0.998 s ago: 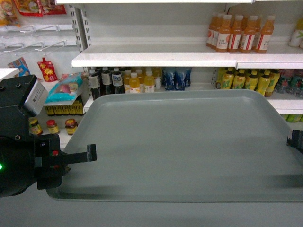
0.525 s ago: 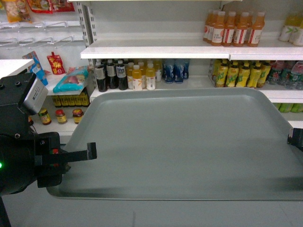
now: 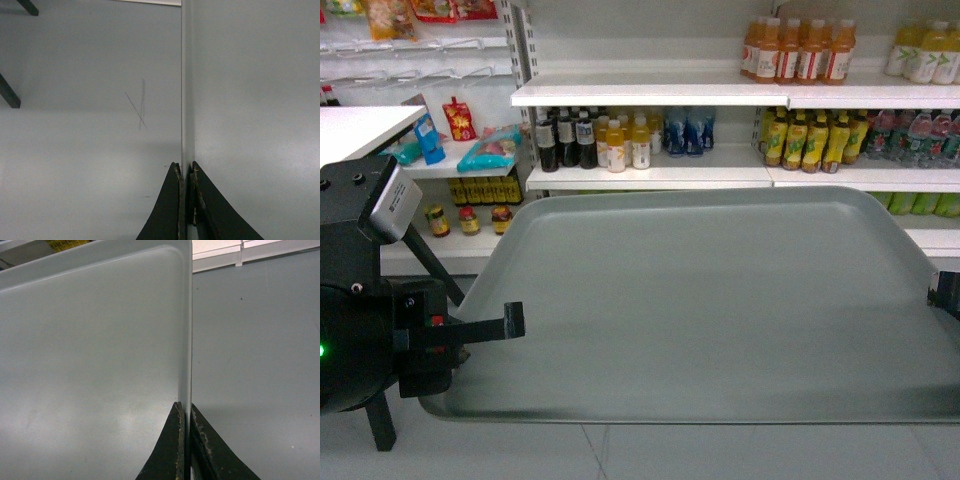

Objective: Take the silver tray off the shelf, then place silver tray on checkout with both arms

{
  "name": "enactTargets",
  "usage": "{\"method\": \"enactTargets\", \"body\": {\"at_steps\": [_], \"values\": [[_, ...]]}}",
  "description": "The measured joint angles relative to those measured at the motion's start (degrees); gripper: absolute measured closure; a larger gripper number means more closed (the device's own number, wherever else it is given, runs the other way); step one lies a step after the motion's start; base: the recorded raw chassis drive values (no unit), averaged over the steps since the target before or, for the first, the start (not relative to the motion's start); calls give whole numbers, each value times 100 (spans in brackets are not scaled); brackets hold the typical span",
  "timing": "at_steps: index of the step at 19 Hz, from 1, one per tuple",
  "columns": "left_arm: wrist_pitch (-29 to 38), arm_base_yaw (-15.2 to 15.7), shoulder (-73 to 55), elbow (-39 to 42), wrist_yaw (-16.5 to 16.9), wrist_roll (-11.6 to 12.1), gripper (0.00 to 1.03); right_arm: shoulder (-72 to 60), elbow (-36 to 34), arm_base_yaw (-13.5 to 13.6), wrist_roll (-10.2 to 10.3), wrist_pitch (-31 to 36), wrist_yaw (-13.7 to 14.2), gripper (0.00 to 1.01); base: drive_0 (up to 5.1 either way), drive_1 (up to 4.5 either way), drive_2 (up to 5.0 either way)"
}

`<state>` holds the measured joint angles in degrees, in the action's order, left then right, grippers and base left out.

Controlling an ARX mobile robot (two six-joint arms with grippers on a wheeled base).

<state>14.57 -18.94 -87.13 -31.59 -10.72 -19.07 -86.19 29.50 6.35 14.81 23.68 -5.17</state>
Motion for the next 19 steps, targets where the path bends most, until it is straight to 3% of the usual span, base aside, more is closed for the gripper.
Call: {"method": "enactTargets", "body": {"at_steps": [7,12,19], "values": [[-24,2,-4,0,0,0,100,0,0,2,0,11,-2,98,-2,-385,380],[-57,0,17,2,-2,0,100,4,-15,2,2,-26,0,98,0,0,0],[-11,-4,15,2,-9,2,100,4,-11,-2,0,-4,0,98,-488,158,296]]}}
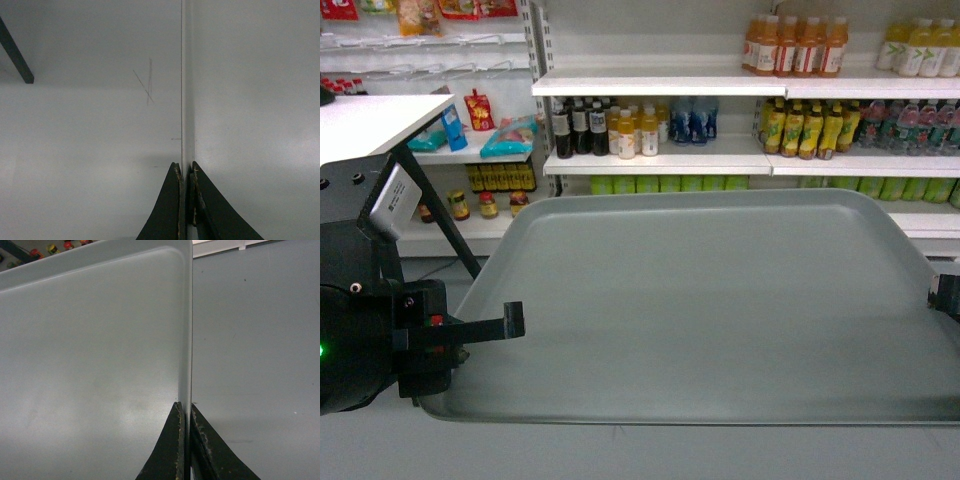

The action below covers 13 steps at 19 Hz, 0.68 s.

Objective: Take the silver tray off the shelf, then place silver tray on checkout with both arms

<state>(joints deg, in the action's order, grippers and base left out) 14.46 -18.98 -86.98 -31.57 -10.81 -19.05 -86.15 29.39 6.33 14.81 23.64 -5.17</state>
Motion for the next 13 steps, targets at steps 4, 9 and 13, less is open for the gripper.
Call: {"method": "enactTargets", "body": {"at_steps": [4,9,13], "values": [[0,0,0,0,-2,-2,100,0,0,0,0,2,0,98,-479,259,259],[-7,0,0,0,-4,-2,100,0,0,4,0,7,0,98,-505,240,240],[26,0,0,0,-4,-2,100,2,0,2,2,31,0,98,-498,247,247]]}}
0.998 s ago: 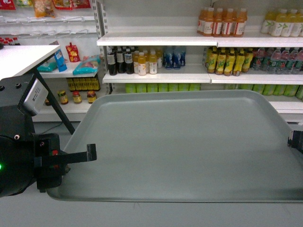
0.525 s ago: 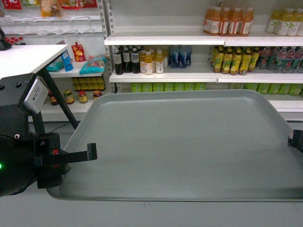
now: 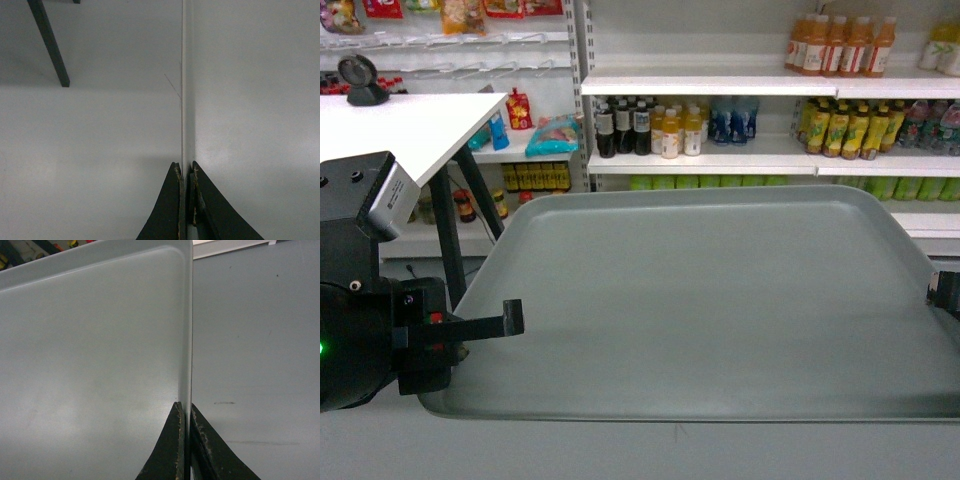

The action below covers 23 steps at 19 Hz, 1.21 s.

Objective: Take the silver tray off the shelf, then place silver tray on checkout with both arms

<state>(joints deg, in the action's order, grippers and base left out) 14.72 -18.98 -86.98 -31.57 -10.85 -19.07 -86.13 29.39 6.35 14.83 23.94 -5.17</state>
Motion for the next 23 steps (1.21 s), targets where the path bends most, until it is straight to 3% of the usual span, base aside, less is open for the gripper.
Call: {"method": "enactTargets", "body": {"at_steps": [23], "values": [[-33,4,-2,0,-2,2,100,-2,0,2,-2,-22,-2,98,-497,248,248]]}}
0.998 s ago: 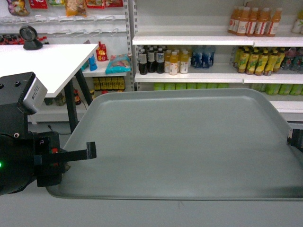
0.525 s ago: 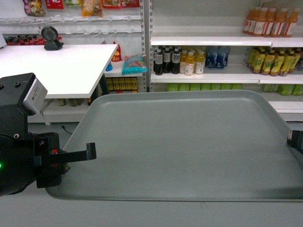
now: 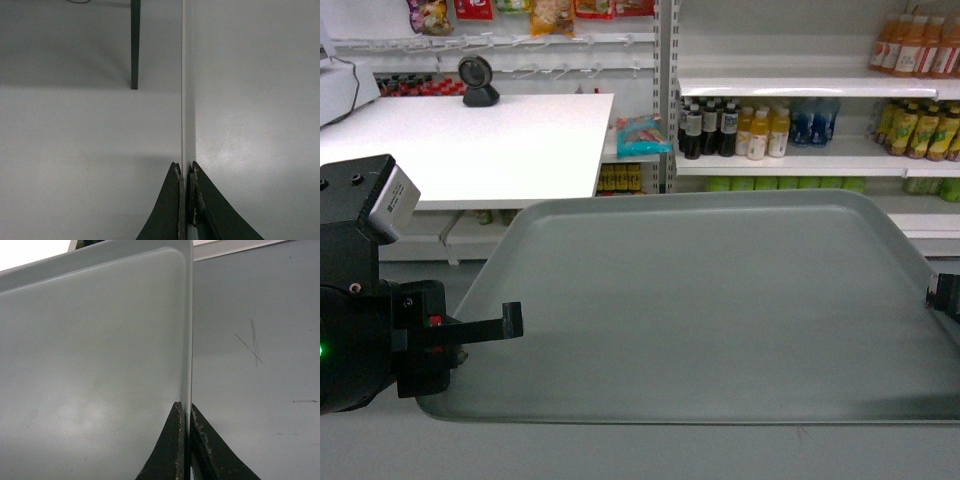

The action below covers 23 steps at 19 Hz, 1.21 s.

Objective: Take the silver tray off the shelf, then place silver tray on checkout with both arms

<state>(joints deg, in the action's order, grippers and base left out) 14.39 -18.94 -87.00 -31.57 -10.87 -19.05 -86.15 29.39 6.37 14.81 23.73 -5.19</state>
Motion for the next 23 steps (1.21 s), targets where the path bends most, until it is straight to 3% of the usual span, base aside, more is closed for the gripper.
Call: {"method": "enactTargets", "body": {"at_steps": [23], "values": [[4,0,0,0,-2,0,100,0,0,0,2,-4,0,98,-503,242,242]]}}
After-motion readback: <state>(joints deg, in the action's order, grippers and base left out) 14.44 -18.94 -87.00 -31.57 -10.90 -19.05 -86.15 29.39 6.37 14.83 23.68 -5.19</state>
